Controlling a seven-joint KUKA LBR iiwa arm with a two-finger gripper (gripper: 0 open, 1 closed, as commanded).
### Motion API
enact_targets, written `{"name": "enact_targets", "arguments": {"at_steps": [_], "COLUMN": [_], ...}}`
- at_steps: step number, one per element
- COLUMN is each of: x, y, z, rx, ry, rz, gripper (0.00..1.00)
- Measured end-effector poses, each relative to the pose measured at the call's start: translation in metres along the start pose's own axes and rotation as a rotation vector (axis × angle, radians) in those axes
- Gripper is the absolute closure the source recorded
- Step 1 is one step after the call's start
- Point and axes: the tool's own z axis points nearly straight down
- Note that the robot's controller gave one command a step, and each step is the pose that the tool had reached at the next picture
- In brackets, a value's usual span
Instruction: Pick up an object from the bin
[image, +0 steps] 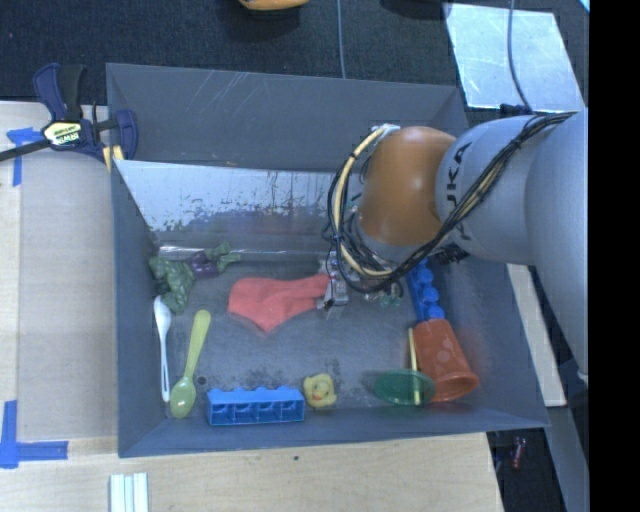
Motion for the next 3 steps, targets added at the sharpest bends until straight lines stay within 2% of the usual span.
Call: {"name": "enact_targets", "arguments": {"at_steps": [1,2,3], "x": [-0.001,0.01,0.021], "y": [0.004,0.035,0.054], "z": [-0.069,-0.055,-0.011], "rx": [0.0,-0.001,0.001], "ry": [0.004,-0.006,-0.004], "rz": [-0.009,-0.253,-0.424], "gripper": [1.0,1.0,1.0]}}
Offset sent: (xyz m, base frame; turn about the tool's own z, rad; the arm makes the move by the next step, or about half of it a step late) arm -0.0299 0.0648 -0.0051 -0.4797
